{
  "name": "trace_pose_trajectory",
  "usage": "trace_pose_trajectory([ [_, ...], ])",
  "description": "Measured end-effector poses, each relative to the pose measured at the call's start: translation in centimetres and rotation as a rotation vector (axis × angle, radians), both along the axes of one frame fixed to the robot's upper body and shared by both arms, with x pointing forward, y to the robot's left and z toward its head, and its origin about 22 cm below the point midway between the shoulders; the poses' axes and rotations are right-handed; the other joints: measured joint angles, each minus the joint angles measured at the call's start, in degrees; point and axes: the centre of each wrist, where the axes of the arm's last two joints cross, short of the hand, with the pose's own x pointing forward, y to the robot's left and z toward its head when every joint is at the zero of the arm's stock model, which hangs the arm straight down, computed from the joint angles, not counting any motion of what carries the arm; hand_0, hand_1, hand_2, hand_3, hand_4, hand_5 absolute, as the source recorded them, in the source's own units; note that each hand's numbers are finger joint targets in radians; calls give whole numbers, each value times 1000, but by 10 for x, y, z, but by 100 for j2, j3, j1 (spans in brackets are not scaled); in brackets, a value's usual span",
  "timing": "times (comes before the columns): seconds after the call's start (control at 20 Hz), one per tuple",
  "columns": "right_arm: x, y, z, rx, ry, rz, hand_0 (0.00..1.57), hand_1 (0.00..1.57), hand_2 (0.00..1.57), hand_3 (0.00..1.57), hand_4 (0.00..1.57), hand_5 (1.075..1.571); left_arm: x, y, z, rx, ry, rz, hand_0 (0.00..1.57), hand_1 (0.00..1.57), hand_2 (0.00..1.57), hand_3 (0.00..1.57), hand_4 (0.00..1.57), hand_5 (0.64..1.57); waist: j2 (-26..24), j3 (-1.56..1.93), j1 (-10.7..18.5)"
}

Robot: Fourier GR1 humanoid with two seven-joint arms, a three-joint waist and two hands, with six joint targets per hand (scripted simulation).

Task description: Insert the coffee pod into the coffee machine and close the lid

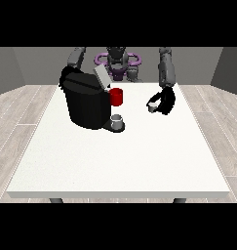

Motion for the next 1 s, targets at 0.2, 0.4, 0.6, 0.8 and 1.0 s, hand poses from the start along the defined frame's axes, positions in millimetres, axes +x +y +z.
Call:
trace_pose_trajectory([
  [0.2,1,2,-2,14,34,-18,0,0,0,0,459,1571,6,-3,5,3,4,-46,1468,1468,1468,1414,607,1571,-119,-10,58],
  [0.4,2,-1,-12,13,64,-30,0,0,0,0,488,1571,21,-20,25,-17,-18,-129,1388,1388,1408,1353,583,1571,-272,-11,150],
  [0.6,0,-1,-24,13,84,-26,0,0,0,0,407,1571,35,-31,49,-30,-36,-183,1243,1243,1327,1315,535,1571,-426,-12,177],
  [0.8,6,-3,-23,17,79,-23,0,0,0,0,497,1571,47,-38,78,-29,-64,-234,1252,1252,1329,1292,573,1571,-468,-11,189],
  [1.0,4,1,-24,19,82,2,0,0,0,0,496,1571,55,-40,96,-29,-77,-252,1252,1252,1329,1292,573,1571,-542,-12,44],
])
